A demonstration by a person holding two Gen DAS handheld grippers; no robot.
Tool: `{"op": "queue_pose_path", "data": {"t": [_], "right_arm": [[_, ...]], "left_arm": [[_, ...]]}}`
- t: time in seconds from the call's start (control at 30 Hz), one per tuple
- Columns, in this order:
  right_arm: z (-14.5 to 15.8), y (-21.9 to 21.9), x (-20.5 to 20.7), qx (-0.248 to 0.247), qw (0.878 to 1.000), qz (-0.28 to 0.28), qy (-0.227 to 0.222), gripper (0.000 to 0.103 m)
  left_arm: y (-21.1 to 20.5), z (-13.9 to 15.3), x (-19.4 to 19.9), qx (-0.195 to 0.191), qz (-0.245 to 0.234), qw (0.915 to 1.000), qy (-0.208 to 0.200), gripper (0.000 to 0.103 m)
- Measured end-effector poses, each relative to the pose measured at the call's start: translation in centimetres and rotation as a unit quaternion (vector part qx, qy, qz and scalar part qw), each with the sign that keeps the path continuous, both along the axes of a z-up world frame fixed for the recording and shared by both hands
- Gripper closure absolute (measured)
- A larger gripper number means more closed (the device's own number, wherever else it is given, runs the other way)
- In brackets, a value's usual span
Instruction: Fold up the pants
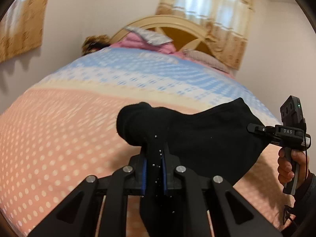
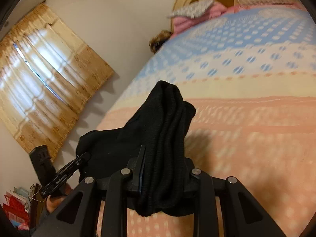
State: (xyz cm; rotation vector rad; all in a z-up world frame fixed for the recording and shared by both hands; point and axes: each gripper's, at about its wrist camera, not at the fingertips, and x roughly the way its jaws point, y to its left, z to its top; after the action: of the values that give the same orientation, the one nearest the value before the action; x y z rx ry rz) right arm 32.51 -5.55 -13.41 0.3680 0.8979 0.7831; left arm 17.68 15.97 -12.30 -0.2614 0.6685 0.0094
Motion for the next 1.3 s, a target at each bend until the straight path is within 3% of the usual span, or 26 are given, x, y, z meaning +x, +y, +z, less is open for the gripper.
{"op": "queue_pose_path", "data": {"t": [0.13,0.2,0.27,0.3,0.33,0.4,0.53,0.7,0.83,1.0,1.3], "right_arm": [[-2.4,2.3,1.6,-0.026,0.999,0.0,0.019,0.077],[-3.5,2.2,2.2,-0.037,0.999,-0.003,0.033,0.075],[-4.7,1.5,2.6,-0.05,0.997,-0.012,0.052,0.065],[-5.2,1.0,2.7,-0.048,0.997,-0.019,0.061,0.055],[-5.6,0.3,2.9,-0.04,0.996,-0.028,0.075,0.052],[-6.0,-0.7,3.1,-0.012,0.995,-0.033,0.092,0.052],[-5.9,-1.8,2.7,-0.013,0.995,-0.044,0.091,0.052],[-5.4,-3.9,1.8,0.022,0.994,-0.061,0.089,0.052],[-3.9,-6.4,-0.3,0.008,0.992,-0.114,0.062,0.052],[-2.6,-8.7,-3.9,-0.018,0.988,-0.148,0.037,0.052],[-2.5,-9.4,-8.5,-0.034,0.988,-0.149,0.032,0.052]], "left_arm": [[1.5,-4.2,0.7,-0.007,0.023,0.9988,0.044,0.087],[1.3,-5.3,0.7,0.004,0.031,0.9978,0.058,0.065],[1.1,-5.6,0.4,0.01,0.044,0.9969,0.064,0.051],[1.0,-5.3,0.2,0.013,0.048,0.9969,0.061,0.043],[0.8,-5.2,0.3,0.016,0.05,0.9967,0.061,0.041],[0.9,-5.2,0.1,0.016,0.048,0.9965,0.066,0.041],[2.1,-5.4,-0.4,0.012,0.061,0.9958,0.068,0.034],[2.2,-5.3,-1.3,0.014,0.075,0.9948,0.068,0.034],[1.0,-4.0,-2.5,0.072,0.099,0.9906,0.06,0.034],[0.2,-2.3,-4.3,0.059,0.103,0.9923,0.036,0.034],[-2.4,0.4,-6.5,0.063,0.082,0.9946,0.007,0.034]]}}
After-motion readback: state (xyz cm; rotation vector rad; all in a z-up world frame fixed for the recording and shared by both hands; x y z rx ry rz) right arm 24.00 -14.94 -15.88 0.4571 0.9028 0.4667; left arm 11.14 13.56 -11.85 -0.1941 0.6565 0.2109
